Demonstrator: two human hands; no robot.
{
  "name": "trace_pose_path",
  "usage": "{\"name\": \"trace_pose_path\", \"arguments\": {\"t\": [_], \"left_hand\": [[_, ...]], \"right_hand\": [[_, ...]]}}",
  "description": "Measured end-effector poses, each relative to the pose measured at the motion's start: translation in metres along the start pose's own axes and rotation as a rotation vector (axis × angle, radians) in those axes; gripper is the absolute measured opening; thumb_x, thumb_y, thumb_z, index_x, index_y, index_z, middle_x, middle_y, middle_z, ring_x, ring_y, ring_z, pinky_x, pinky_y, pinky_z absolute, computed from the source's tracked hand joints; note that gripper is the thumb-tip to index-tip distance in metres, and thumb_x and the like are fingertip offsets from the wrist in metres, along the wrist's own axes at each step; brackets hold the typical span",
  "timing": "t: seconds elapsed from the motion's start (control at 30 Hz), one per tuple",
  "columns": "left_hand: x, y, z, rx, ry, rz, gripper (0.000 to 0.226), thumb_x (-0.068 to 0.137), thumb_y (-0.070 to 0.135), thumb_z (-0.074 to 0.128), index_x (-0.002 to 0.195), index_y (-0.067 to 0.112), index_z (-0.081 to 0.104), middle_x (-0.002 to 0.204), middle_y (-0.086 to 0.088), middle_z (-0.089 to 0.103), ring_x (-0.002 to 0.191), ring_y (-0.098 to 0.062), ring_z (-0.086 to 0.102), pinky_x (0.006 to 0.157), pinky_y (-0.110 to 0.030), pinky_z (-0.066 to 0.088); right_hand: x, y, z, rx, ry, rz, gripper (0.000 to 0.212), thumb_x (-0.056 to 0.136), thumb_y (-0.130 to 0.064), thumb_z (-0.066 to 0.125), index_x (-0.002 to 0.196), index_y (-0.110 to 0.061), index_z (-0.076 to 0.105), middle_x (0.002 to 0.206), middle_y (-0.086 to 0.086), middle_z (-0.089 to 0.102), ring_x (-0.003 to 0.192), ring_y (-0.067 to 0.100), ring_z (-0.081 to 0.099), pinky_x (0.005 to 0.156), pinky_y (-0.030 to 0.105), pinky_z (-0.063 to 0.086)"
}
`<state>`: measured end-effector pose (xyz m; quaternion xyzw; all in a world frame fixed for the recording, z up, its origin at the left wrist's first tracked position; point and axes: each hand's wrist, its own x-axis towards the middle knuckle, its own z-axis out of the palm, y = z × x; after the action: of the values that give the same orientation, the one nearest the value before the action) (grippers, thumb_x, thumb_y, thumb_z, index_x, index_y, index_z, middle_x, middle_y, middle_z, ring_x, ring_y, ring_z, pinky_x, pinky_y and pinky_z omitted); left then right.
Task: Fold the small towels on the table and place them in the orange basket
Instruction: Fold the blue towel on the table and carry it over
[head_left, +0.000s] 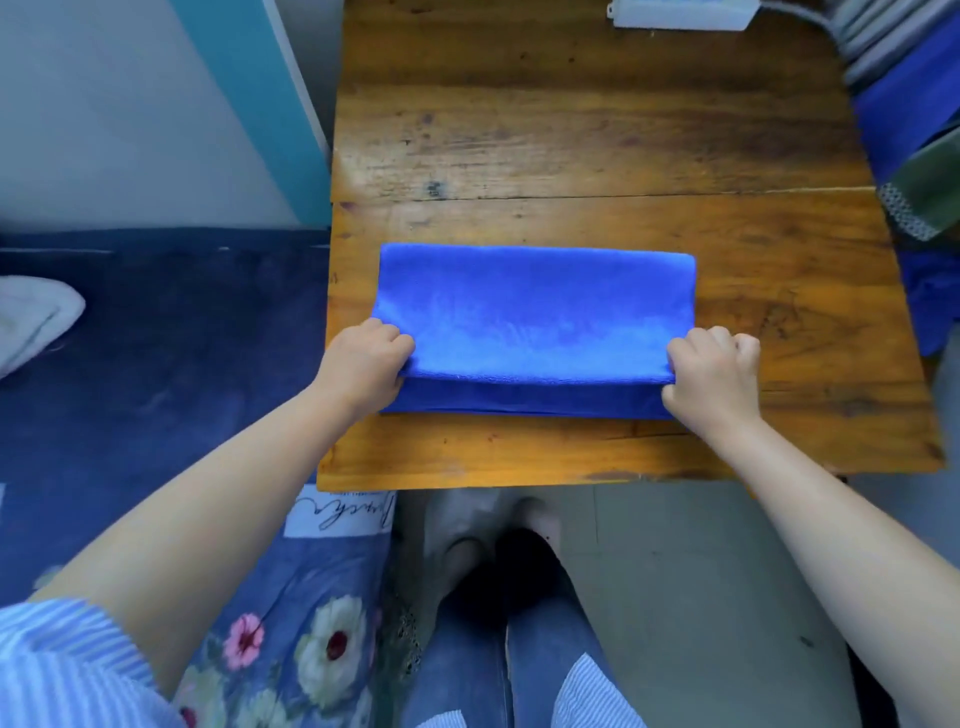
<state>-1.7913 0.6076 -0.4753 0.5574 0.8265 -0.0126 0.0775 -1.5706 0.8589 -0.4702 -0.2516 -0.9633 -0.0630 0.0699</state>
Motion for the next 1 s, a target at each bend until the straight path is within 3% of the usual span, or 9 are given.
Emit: {"name": "trace_pose_path", "arguments": {"t": [0.13, 0.3, 0.4, 0.57, 0.63, 0.73, 0.83, 0.9, 1.0], "left_hand": [[-0.012, 0.005, 0.013, 0.066, 0.033, 0.018, 0.041, 0.019, -0.007, 0.08, 0.046, 0.005, 0.052, 0.042, -0.007, 0.048, 0.036, -0.025, 0.049, 0.031, -0.018, 0.029], [-0.018, 0.009, 0.022, 0.111, 0.081, 0.064, 0.039, 0.02, -0.01, 0.078, 0.046, 0.005, 0.052, 0.043, -0.009, 0.048, 0.036, -0.025, 0.048, 0.032, -0.019, 0.03], [-0.02, 0.011, 0.031, 0.116, 0.021, 0.082, 0.041, 0.021, -0.006, 0.081, 0.048, 0.005, 0.054, 0.045, -0.009, 0.05, 0.037, -0.026, 0.05, 0.032, -0.02, 0.033], [-0.023, 0.015, 0.029, 0.042, -0.158, 0.014, 0.03, 0.044, 0.004, 0.079, 0.065, 0.003, 0.058, 0.062, -0.012, 0.057, 0.056, -0.032, 0.057, 0.043, -0.03, 0.043], [-0.024, 0.013, 0.029, -0.013, -0.13, -0.026, 0.009, 0.066, 0.013, 0.059, 0.069, 0.005, 0.056, 0.067, -0.011, 0.057, 0.063, -0.032, 0.056, 0.047, -0.028, 0.033], [-0.015, 0.021, 0.021, -0.127, 0.023, -0.042, 0.02, 0.065, 0.023, 0.035, 0.051, 0.011, 0.044, 0.047, -0.005, 0.049, 0.042, -0.023, 0.045, 0.041, -0.014, 0.01], [0.016, 0.031, 0.019, -0.124, 0.201, -0.09, 0.031, 0.07, 0.019, 0.034, 0.061, 0.004, 0.06, 0.059, -0.008, 0.059, 0.051, -0.026, 0.057, 0.036, -0.02, 0.036], [0.043, 0.039, 0.017, -0.16, 0.243, -0.161, 0.037, 0.072, 0.016, 0.035, 0.077, -0.002, 0.067, 0.078, -0.015, 0.068, 0.067, -0.032, 0.067, 0.047, -0.029, 0.052], [0.076, 0.044, 0.017, -0.17, 0.153, -0.267, 0.048, 0.078, 0.018, 0.034, 0.102, -0.007, 0.067, 0.109, -0.025, 0.067, 0.099, -0.042, 0.066, 0.07, -0.048, 0.056]], "right_hand": [[-0.012, -0.003, 0.008, -0.012, 0.01, -0.018, 0.011, 0.038, 0.003, 0.043, 0.046, -0.005, 0.044, 0.046, 0.01, 0.045, 0.046, 0.028, 0.048, 0.059, 0.029, 0.031], [-0.022, -0.001, 0.013, -0.002, 0.005, -0.017, 0.011, 0.043, 0.003, 0.037, 0.046, -0.005, 0.045, 0.047, 0.01, 0.045, 0.046, 0.028, 0.049, 0.061, 0.029, 0.021], [-0.028, -0.002, 0.017, 0.012, -0.044, -0.014, 0.011, 0.045, 0.001, 0.038, 0.047, -0.004, 0.047, 0.048, 0.011, 0.047, 0.047, 0.029, 0.051, 0.055, 0.031, 0.04], [-0.033, -0.005, 0.02, 0.01, -0.14, 0.011, 0.008, 0.044, -0.001, 0.044, 0.049, -0.004, 0.05, 0.05, 0.012, 0.049, 0.046, 0.031, 0.052, 0.048, 0.031, 0.042], [-0.034, -0.007, 0.018, 0.007, -0.143, 0.035, 0.007, 0.039, -0.002, 0.046, 0.045, -0.004, 0.05, 0.046, 0.012, 0.048, 0.041, 0.03, 0.05, 0.047, 0.029, 0.035], [-0.024, -0.015, 0.011, 0.053, -0.087, 0.068, 0.016, 0.051, -0.005, 0.034, 0.044, -0.006, 0.047, 0.044, 0.01, 0.046, 0.038, 0.028, 0.047, 0.051, 0.025, 0.023], [-0.002, -0.037, 0.014, 0.167, 0.0, -0.02, 0.028, 0.06, -0.01, 0.031, 0.056, -0.004, 0.058, 0.058, 0.012, 0.058, 0.053, 0.031, 0.059, 0.048, 0.028, 0.039], [0.022, -0.06, 0.018, 0.183, -0.045, -0.078, 0.039, 0.064, -0.012, 0.033, 0.075, -0.002, 0.069, 0.082, 0.017, 0.07, 0.077, 0.036, 0.069, 0.064, 0.042, 0.055], [0.055, -0.091, 0.026, 0.152, -0.232, -0.101, 0.049, 0.071, -0.019, 0.034, 0.099, -0.005, 0.071, 0.107, 0.013, 0.07, 0.099, 0.033, 0.067, 0.077, 0.05, 0.053]]}}
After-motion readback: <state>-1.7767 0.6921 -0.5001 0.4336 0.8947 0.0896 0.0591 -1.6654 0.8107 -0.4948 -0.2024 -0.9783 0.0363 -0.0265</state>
